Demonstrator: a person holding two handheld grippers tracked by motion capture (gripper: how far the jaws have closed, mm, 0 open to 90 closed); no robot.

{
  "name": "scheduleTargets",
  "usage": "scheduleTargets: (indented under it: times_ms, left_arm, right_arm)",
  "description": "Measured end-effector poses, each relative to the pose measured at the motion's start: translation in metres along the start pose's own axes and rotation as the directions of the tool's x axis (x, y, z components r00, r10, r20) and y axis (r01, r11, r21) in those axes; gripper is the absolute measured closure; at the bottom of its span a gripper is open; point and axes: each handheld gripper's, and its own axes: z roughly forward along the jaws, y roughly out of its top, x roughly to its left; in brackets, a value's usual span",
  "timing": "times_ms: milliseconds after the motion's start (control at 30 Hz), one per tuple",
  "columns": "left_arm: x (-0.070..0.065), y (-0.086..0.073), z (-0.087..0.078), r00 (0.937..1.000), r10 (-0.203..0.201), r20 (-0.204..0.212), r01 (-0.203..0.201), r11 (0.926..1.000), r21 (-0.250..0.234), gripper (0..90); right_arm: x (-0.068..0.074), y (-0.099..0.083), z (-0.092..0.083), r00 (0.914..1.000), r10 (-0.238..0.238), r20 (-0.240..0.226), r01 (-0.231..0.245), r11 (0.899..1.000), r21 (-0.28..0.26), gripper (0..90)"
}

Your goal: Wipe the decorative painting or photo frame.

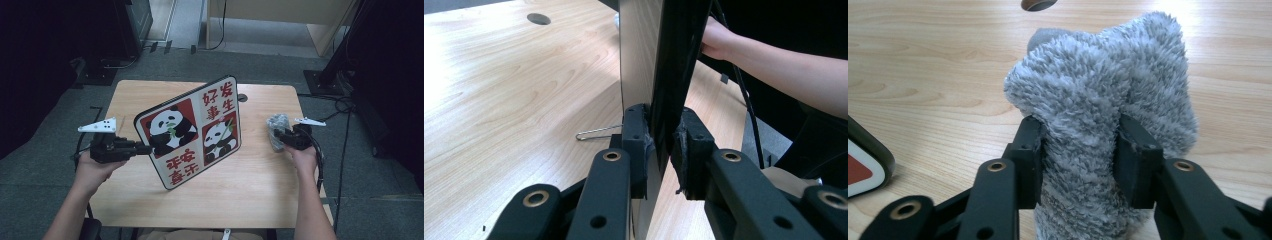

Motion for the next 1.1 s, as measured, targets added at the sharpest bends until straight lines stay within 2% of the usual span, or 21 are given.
scheduleTargets:
  times_ms: [100, 233, 333, 500, 700, 800, 967, 1000, 1100]
  left_arm:
    - [0.0, 0.0, 0.0, 1.0, -0.002, 0.0, 0.002, 1.0, -0.001, 77.5]
    - [0.0, 0.0, 0.0, 1.0, 0.0, -0.002, 0.0, 1.0, 0.0, 77.5]
    - [-0.001, 0.0, 0.0, 1.0, 0.0, -0.006, 0.0, 1.0, 0.001, 77.6]
    - [-0.001, 0.001, 0.0, 0.9999, -0.002, -0.014, 0.002, 1.0, 0.005, 76.8]
    - [-0.003, 0.001, 0.0, 0.9992, 0.003, -0.039, -0.002, 0.9999, 0.015, 74.5]
    - [-0.003, 0.001, 0.0, 0.9983, 0.004, -0.058, -0.003, 0.9999, 0.016, 72.3]
    - [-0.003, 0.001, 0.0, 0.9971, 0.008, -0.076, -0.007, 0.9999, 0.016, 69.3]
    - [-0.002, 0.001, 0.0, 0.9963, 0.005, -0.086, -0.004, 0.9999, 0.015, 68.7]
    - [-0.002, 0.0, 0.0, 0.9952, 0.006, -0.098, -0.005, 0.9999, 0.015, 67.4]
  right_arm:
    - [0.004, 0.001, 0.003, 0.9999, -0.01, 0.008, 0.01, 1.0, 0.001, 53.5]
    - [0.006, 0.003, 0.003, 1.0, 0.007, -0.001, -0.007, 1.0, -0.013, 46.4]
    - [0.008, 0.005, 0.001, 1.0, -0.007, 0.0, 0.007, 1.0, -0.016, 42.7]
    - [0.009, 0.006, -0.003, 0.9999, -0.001, -0.01, 0.0, 1.0, -0.032, 41.3]
    - [0.014, 0.008, -0.013, 0.9996, -0.025, -0.015, 0.024, 0.999, -0.044, 40.4]
    - [0.018, 0.009, -0.02, 0.9992, -0.034, -0.019, 0.032, 0.998, -0.058, 40.4]
    - [0.027, 0.007, -0.026, 0.9977, -0.058, -0.034, 0.057, 0.997, -0.052, 40.4]
    - [0.032, 0.003, -0.028, 0.9963, -0.069, -0.051, 0.066, 0.997, -0.049, 40.4]
    - [0.039, -0.001, -0.032, 0.994, -0.09, -0.063, 0.087, 0.996, -0.036, 39.9]
